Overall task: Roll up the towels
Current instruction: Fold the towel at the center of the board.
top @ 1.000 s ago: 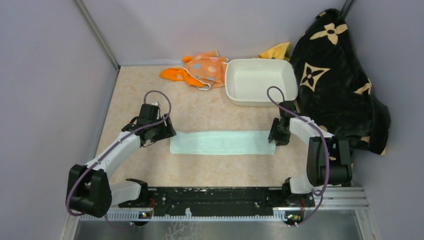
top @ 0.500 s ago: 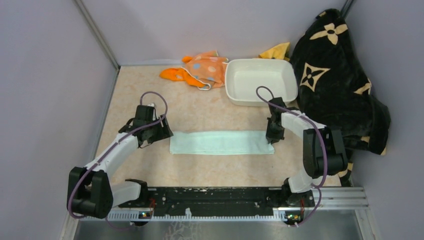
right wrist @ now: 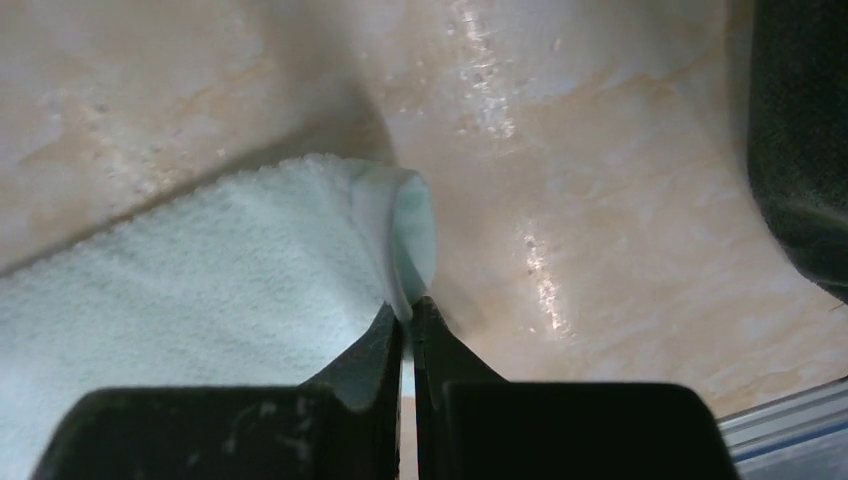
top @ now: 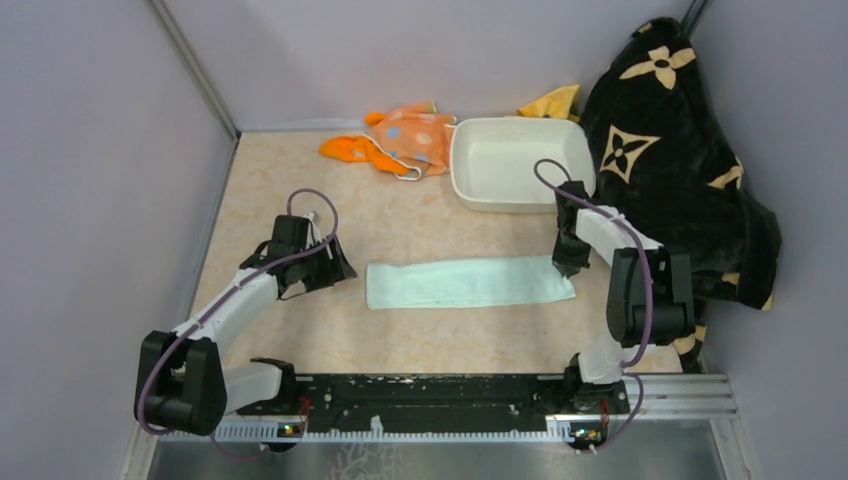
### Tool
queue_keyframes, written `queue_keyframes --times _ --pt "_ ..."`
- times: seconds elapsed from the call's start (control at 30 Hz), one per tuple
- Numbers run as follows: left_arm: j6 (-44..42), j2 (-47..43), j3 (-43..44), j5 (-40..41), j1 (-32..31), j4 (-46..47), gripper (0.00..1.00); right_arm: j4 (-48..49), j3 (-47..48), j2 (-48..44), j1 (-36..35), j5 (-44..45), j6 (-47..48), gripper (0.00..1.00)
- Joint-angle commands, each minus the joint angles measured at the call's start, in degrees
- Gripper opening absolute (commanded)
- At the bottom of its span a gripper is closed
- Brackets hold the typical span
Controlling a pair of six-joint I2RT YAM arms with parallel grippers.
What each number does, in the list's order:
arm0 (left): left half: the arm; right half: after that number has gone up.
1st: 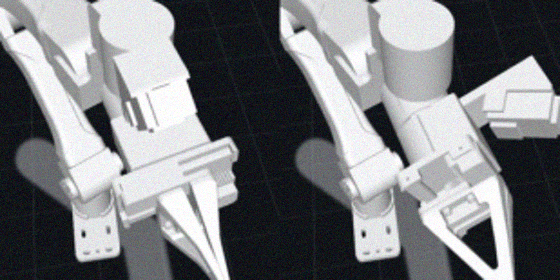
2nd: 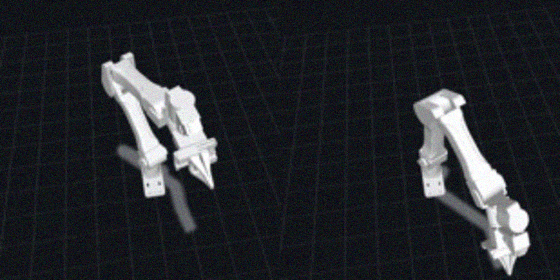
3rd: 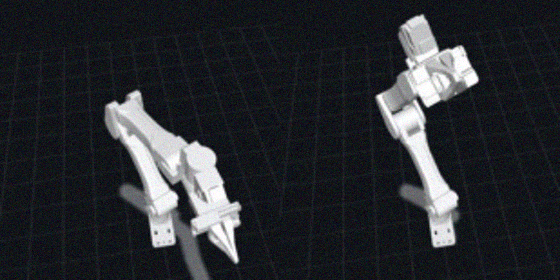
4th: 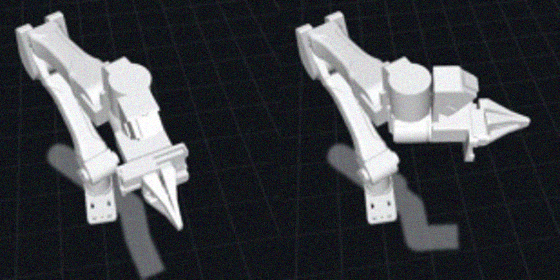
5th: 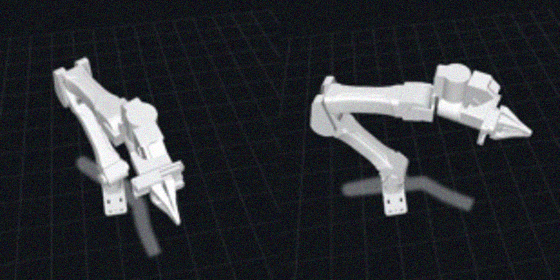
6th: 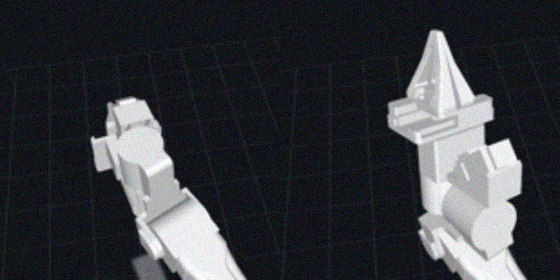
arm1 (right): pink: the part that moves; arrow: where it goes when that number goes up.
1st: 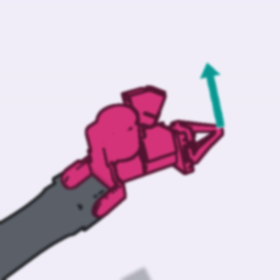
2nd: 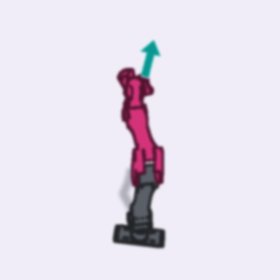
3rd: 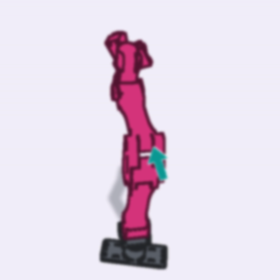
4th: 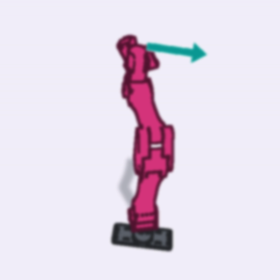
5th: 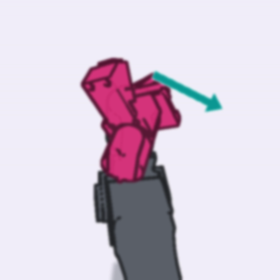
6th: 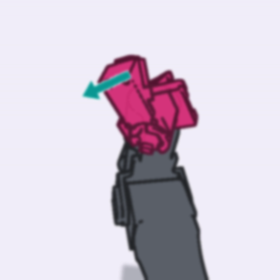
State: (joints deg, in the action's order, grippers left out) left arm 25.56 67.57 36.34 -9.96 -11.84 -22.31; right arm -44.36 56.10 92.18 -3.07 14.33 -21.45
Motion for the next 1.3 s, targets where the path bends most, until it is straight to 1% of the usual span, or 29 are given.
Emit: queue_keyframes --times 0.0,0.03,0.13,0.27,0.43,0.57,0.73,0.97,1.13,1.27 --pt "2.22 2.44 -1.27 -6.9 0.23 4.34 0.69 -2.54 4.54 -4.62 -2.43 -4.33 1.73 0.0" --pt "2.58 3.03 -1.46 -7.96 0.17 4.96 0.68 -3.02 5.0 -5.45 -3.79 -5.87 1.3 0.0" --pt "3.43 4.7 -2.02 -10.44 0.01 6.77 0.65 -4.26 6.82 -6.48 -10.78 -12.21 -0.8 0.0" --pt "3.62 7.1 -2.48 -11.75 -0.35 8.15 0.59 -2.11 8.8 -5.72 -20.35 -19.04 -6.21 0.0" --pt "3.79 9.72 -3.1 -12.77 -0.63 10.02 0.5 4.16 13.68 -1.07 -29.81 -24.61 -12.98 0.0" --pt "3.93 11.25 -3.16 -13.67 -0.97 11.15 0.44 7.34 19.52 5.74 -35.69 -26.86 -15.97 0.0" --pt "4.06 12.03 -3.4 -14.38 -1.24 12.3 0.36 9.89 26.15 12.94 -40.58 -30.28 -18.18 0.0" --pt "4.53 12.91 -4.02 -15.16 -1.52 13.36 0.24 10.61 34.5 20.1 -45.21 -31.87 -19.45 0.0" --pt "4.86 13.42 -4.32 -15.66 -1.78 13.91 0.18 12.1 35.95 23.0 -46.76 -30.86 -20.96 0.0" --pt "5.09 13.52 -4.43 -15.78 -2.0 14.01 0.16 13.68 36.29 24.93 -47.19 -30.97 -21.91 0.0"
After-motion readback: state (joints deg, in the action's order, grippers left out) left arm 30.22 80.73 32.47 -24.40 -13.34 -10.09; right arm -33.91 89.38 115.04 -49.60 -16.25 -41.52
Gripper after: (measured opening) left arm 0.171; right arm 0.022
